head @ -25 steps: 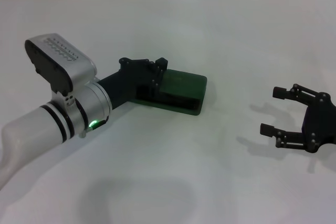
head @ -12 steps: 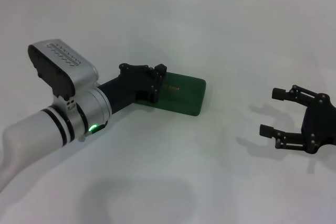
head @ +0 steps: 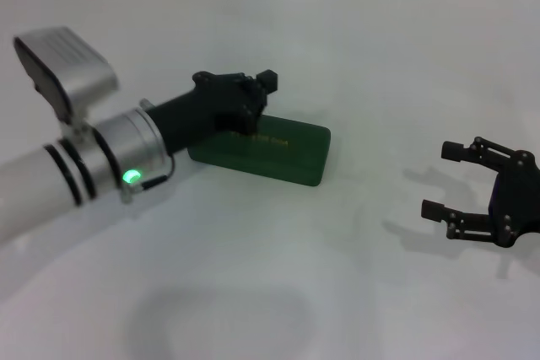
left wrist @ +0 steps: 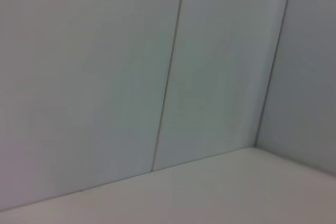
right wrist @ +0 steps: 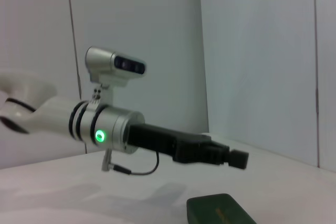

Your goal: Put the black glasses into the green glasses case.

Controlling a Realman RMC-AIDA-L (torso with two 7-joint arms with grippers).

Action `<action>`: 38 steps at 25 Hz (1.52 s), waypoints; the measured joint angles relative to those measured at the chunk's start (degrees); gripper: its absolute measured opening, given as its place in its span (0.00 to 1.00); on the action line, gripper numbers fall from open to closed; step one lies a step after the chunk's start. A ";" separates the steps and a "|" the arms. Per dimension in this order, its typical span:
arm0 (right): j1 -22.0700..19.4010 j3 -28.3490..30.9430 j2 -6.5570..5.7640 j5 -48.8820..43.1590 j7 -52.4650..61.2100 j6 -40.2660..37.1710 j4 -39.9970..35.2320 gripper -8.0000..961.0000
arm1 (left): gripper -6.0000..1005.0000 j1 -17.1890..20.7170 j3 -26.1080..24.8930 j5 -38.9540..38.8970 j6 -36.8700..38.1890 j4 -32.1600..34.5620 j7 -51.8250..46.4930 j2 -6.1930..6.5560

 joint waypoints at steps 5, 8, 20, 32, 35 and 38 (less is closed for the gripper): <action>0.29 -0.06 -0.41 0.00 1.30 0.06 -0.34 0.91 | 0.02 -1.91 -6.36 8.60 4.79 -0.59 -13.83 3.46; 0.35 -0.09 -0.87 0.00 1.58 0.11 -0.44 0.91 | 0.02 -2.03 -11.54 16.55 6.18 -0.45 -17.72 4.00; 2.50 0.01 -3.71 -0.06 4.70 -0.09 -0.91 0.91 | 0.33 1.63 -27.27 27.38 13.60 0.12 -14.61 3.16; 0.91 -0.44 -4.55 -1.70 2.52 -5.44 -2.89 0.91 | 0.80 11.43 -34.76 38.90 33.34 3.13 1.78 1.50; -0.74 -0.47 -2.50 -3.27 0.18 -5.49 -2.91 0.91 | 0.84 14.10 -35.07 39.94 33.97 3.04 2.67 0.94; -1.77 -0.19 -0.66 -5.12 -0.67 -5.08 -2.72 0.91 | 0.85 15.61 -36.40 41.07 34.05 2.85 2.69 0.47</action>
